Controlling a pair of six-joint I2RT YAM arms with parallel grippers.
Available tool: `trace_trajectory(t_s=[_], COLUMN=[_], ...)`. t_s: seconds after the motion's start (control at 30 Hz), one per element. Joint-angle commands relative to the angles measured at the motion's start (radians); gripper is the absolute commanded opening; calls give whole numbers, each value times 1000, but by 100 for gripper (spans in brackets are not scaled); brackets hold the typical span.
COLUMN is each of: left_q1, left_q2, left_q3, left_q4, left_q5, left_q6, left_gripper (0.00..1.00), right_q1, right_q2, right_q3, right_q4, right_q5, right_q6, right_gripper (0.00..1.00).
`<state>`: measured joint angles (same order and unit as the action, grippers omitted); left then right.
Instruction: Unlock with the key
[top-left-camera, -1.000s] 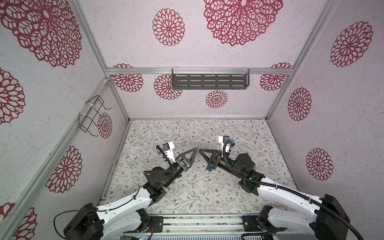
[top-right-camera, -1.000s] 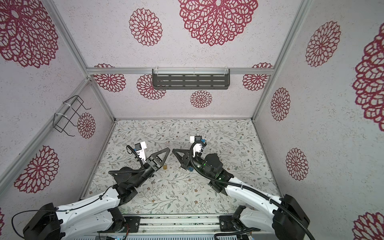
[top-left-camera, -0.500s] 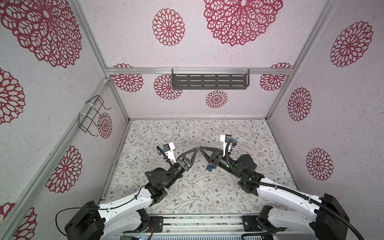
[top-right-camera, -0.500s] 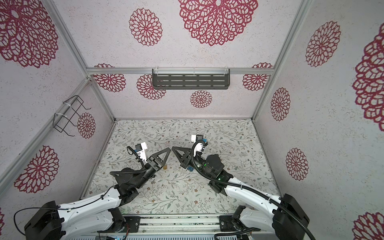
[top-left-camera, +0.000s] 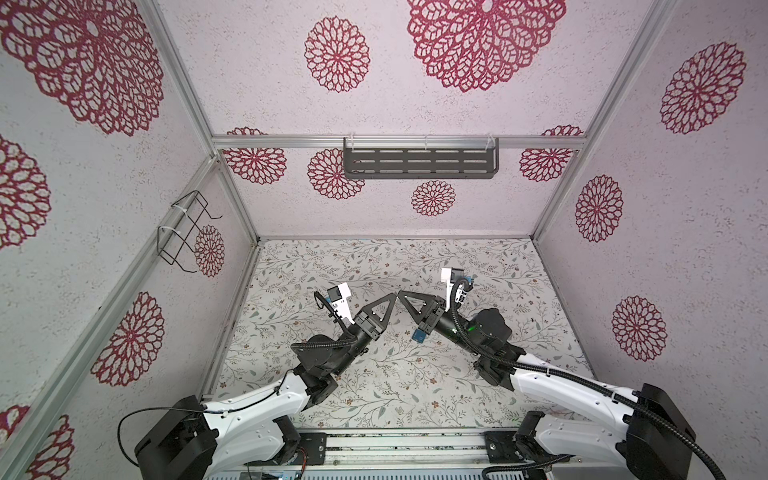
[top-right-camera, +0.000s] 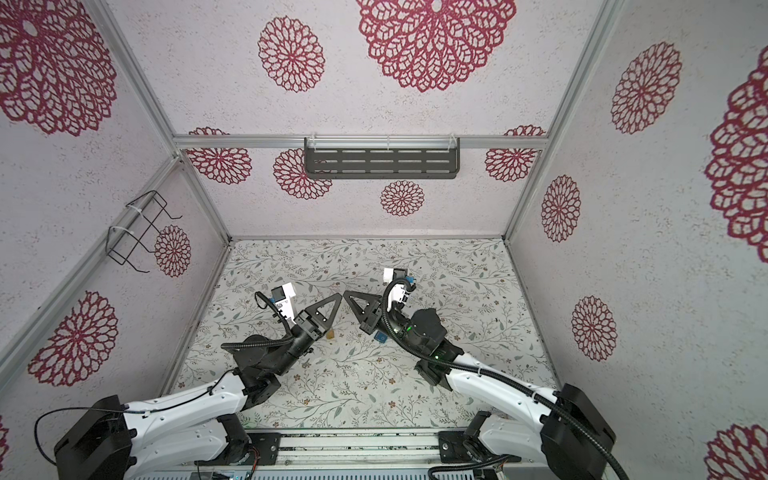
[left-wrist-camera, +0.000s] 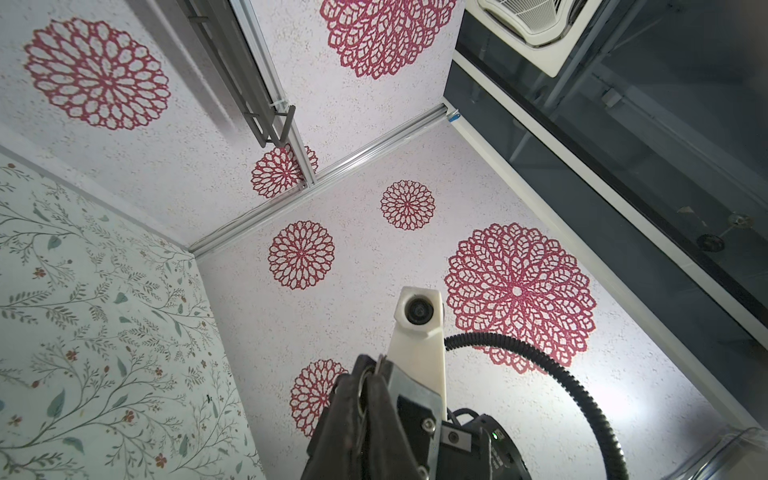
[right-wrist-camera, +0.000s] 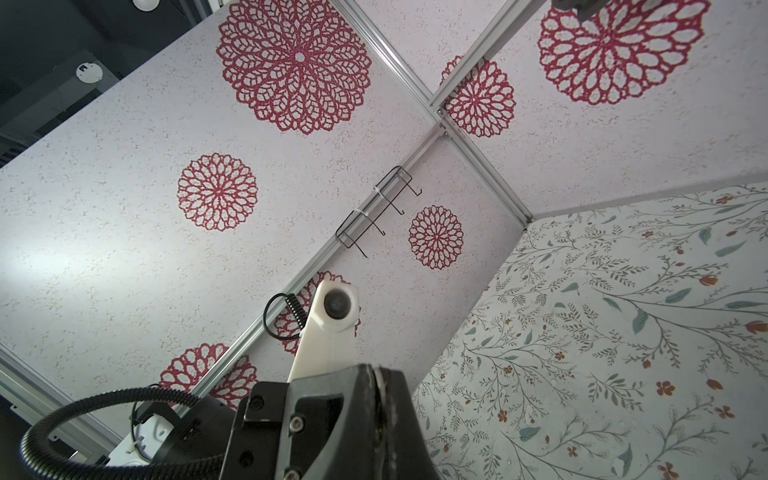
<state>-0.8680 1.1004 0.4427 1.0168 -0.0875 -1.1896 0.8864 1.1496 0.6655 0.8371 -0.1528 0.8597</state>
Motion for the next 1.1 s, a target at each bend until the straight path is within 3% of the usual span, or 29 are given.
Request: trace_trajectory(t_s=[0.0,0.1,0.2,0.43,0.73,0.87,0.97,1.07], left_q1=[-13,1,28,79,174,185,195,198], left_q2=[9,-22,-77,-183,-148,-108,-86,-63], left_q3=[10,4,42,180,368,426,456,486], left_q4=[0,-62,-280,-781,-1212,-1318,-1343,-1357], left_q5=[6,14,41,134,313,380,425,475], left_q6=[23,50,95,305,566,665,706,733], left_gripper=[0,0,0,0,0,0,0,0], right_q1=[3,1,-13,-95,-206,-226,-255,-277], right_q2=[-20,-48,-88,-174,-186,-176,-146,-108], right_q3=[20,20,6,-9,80,73,96,89], right_q4=[36,-17,-74,-254,-606,-638,-712,-659], right_q5=[-1,16,32,-36,-338,-494,-516,-616], right_q6=[-41,-71,-76,-80,-285,-371,-415,-423], right_gripper=[13,32,46,63,65,65,60,57])
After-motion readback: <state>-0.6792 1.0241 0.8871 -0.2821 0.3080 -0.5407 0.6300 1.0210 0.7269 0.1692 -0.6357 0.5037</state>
